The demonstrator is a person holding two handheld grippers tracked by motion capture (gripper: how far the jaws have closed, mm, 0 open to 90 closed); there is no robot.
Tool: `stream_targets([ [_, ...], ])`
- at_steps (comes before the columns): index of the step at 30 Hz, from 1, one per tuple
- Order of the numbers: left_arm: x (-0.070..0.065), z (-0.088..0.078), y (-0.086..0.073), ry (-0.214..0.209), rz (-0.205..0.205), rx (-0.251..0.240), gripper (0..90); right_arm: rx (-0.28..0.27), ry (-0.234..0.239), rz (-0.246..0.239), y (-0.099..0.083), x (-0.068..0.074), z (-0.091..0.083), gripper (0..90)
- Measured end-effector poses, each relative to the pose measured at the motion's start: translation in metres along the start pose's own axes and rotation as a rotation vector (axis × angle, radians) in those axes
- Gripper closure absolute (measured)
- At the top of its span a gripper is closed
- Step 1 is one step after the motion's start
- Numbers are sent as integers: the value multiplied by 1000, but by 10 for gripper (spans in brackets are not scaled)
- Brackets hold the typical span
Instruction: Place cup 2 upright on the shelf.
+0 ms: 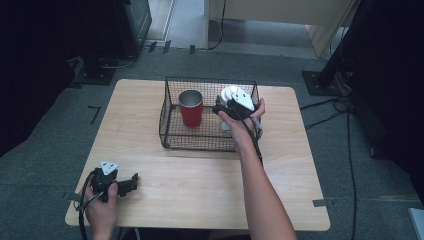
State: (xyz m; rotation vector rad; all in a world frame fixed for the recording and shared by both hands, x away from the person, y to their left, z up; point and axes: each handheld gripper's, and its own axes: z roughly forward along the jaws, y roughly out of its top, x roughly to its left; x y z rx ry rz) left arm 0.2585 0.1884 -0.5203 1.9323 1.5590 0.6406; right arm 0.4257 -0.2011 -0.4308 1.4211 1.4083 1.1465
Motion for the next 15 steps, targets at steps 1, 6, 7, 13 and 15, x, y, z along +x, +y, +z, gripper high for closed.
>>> stream_targets([
  [1,0,0,0,0,0,0,0,-2,-4,6,1,0,0,0],
  [6,0,0,0,0,0,0,0,-9,-31,-22,6,4,-1,0],
  [7,0,0,0,0,0,0,0,-12,-31,-24,7,5,-1,0],
  [13,0,0,0,0,0,0,0,-14,-35,-15,13,4,-1,0],
  [15,0,0,0,0,0,0,0,-22,-31,-9,14,5,-2,0],
])
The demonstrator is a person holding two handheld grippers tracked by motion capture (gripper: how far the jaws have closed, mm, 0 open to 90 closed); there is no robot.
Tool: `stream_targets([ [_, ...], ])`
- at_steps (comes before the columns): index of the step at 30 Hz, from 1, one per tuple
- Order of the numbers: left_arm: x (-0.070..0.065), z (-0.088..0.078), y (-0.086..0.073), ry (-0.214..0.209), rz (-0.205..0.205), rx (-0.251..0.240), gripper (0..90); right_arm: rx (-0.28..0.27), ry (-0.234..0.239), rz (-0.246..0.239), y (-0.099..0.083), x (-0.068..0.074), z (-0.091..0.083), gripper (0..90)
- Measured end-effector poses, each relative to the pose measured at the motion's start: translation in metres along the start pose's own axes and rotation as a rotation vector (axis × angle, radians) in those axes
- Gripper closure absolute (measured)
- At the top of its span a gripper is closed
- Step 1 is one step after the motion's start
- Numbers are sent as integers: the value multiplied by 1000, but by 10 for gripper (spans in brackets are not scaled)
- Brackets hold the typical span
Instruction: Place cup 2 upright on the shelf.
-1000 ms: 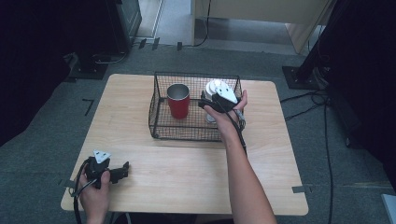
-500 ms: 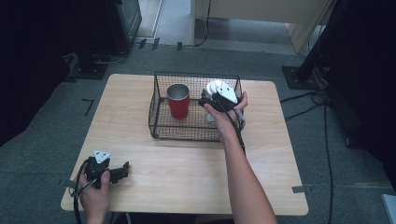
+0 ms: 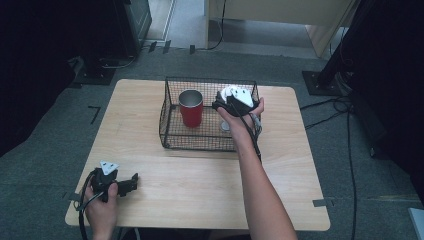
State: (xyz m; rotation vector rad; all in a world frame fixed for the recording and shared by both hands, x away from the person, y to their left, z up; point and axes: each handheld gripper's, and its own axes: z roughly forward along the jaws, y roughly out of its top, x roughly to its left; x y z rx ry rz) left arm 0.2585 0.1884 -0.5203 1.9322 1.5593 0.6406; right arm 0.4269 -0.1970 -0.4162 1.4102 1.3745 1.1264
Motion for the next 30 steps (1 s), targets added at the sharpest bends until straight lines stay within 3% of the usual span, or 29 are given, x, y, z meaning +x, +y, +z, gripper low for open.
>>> stream_targets([
  [12,0,0,0,0,2,2,0,-18,-42,-18,14,1,-7,40],
  [20,0,0,0,0,2,1,0,-41,-23,-19,27,-1,-18,34],
  [30,0,0,0,0,-1,-1,0,-17,16,-18,33,-7,-37,34],
])
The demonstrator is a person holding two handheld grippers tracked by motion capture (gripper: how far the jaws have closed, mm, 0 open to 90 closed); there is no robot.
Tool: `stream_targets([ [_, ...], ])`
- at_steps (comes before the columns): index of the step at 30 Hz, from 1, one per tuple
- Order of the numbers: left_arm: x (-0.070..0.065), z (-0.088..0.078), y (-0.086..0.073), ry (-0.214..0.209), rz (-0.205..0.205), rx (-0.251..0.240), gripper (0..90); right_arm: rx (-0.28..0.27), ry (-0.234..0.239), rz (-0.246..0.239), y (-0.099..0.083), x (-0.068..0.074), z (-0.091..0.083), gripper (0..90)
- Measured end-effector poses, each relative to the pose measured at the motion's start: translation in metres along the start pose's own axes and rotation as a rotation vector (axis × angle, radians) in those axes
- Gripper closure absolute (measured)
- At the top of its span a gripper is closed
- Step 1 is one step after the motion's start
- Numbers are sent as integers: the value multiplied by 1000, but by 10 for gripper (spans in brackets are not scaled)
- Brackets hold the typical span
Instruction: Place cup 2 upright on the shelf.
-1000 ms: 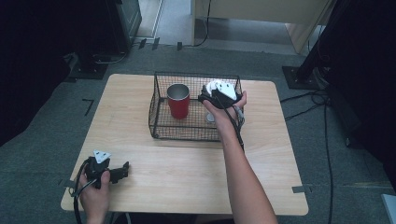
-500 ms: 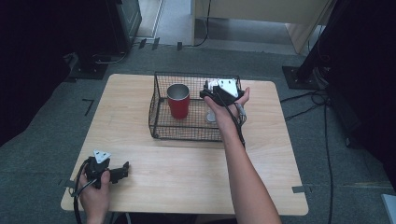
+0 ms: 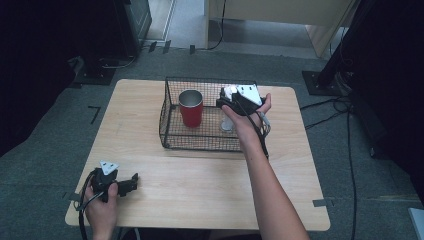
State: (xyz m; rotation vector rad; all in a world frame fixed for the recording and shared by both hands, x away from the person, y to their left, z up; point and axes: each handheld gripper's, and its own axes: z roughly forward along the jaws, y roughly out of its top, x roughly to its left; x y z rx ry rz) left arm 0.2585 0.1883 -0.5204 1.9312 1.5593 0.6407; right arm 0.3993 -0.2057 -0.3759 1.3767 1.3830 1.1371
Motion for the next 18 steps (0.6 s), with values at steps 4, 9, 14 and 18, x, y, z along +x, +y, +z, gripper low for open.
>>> stream_targets([
  [4,0,0,0,0,-1,-1,0,3,18,-4,1,-4,-9,33],
  [9,0,0,0,1,0,0,0,14,41,-23,-1,-9,-22,33],
  [14,0,0,0,1,2,0,0,21,59,-32,-6,-15,-32,33],
  [18,0,0,0,0,1,0,0,30,69,-34,-12,-22,-41,33],
])
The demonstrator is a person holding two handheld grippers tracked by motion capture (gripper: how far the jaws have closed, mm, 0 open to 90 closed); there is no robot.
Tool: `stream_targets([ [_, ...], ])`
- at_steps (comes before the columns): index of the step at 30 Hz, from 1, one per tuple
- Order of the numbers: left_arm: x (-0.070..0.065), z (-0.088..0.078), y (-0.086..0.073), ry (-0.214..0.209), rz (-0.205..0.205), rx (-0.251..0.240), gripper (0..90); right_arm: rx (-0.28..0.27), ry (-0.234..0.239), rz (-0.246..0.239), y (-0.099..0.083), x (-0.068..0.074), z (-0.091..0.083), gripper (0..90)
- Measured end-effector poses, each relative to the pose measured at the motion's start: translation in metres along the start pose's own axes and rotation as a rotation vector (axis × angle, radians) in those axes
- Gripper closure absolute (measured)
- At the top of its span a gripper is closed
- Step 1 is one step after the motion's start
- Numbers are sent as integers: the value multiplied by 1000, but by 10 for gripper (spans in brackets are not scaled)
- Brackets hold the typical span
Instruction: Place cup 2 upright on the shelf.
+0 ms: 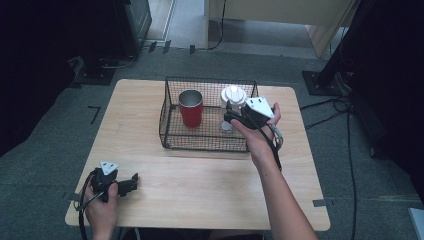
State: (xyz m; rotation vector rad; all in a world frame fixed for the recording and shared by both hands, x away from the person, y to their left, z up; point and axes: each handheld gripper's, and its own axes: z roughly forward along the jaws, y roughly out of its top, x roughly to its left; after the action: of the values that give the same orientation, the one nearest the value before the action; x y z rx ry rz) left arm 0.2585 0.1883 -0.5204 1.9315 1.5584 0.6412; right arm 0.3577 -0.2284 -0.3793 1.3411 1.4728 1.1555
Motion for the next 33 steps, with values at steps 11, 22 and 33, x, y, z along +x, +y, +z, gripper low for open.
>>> stream_targets([
  [11,0,0,0,0,0,1,0,6,17,-4,-17,-16,-22,34],
  [22,0,0,0,1,0,0,0,14,2,-24,-37,-36,-42,33],
  [33,0,0,0,0,1,1,0,22,-9,-29,-53,-52,-58,33],
])
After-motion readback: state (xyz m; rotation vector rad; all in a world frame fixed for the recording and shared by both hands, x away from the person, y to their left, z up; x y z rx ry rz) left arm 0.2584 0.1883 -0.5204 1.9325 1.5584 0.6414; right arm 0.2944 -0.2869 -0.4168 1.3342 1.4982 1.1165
